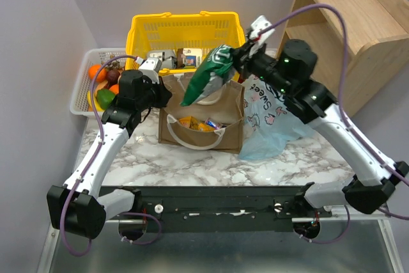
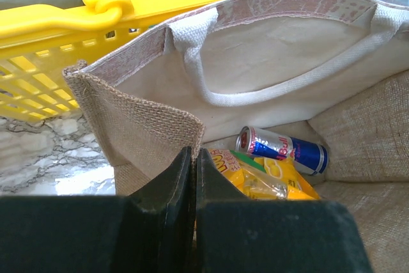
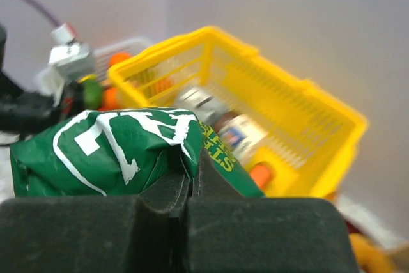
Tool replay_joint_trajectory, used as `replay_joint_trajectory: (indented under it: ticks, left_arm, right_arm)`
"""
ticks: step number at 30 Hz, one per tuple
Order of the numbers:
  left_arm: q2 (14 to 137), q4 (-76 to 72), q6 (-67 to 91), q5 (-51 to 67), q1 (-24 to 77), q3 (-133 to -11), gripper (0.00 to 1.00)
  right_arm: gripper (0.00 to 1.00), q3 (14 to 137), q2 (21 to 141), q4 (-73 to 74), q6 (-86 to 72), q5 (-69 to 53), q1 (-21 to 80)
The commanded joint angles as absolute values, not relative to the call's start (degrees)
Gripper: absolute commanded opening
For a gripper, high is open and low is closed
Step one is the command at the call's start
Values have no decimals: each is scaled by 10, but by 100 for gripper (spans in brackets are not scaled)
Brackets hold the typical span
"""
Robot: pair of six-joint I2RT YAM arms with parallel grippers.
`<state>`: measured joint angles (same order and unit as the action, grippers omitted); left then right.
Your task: Place the mixed food into the grocery bags and tie them
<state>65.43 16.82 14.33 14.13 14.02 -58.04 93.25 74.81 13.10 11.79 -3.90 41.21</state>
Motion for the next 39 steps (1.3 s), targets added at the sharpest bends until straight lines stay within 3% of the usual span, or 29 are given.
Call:
replay_joint_trajectory:
  ticks: [1, 8, 12, 20, 29, 32, 33, 36, 39]
  left_arm:
    - [657, 176, 133, 121, 142, -578, 0]
    - [650, 178, 131, 119, 142, -579, 0]
    - [648, 178, 129, 112, 142, -579, 0]
    - [642, 178, 128, 109, 142, -581, 0]
    - [642, 176, 130, 111, 142, -577, 0]
    - [642, 173, 130, 112, 142, -577, 0]
    - [641, 174, 130, 112, 142, -577, 0]
    - [639, 173, 129, 112, 142, -577, 0]
    - [637, 173, 131, 113, 142, -577, 0]
  right_arm:
    - [1, 904, 802, 140, -43, -167, 417]
    - [1, 933, 966, 284, -41, -132, 466]
    - [1, 930, 1019, 355, -29, -21, 488]
    - [1, 869, 1018, 446, -23, 235, 489]
    - [1, 916, 1061, 432, -49, 179, 538]
    - [23, 933, 1063, 430, -50, 126, 548]
    - [41, 933, 1049, 430, -51, 119, 548]
    - [71, 931, 1012, 438, -31, 103, 548]
    - [83, 921, 944, 442, -6, 79, 548]
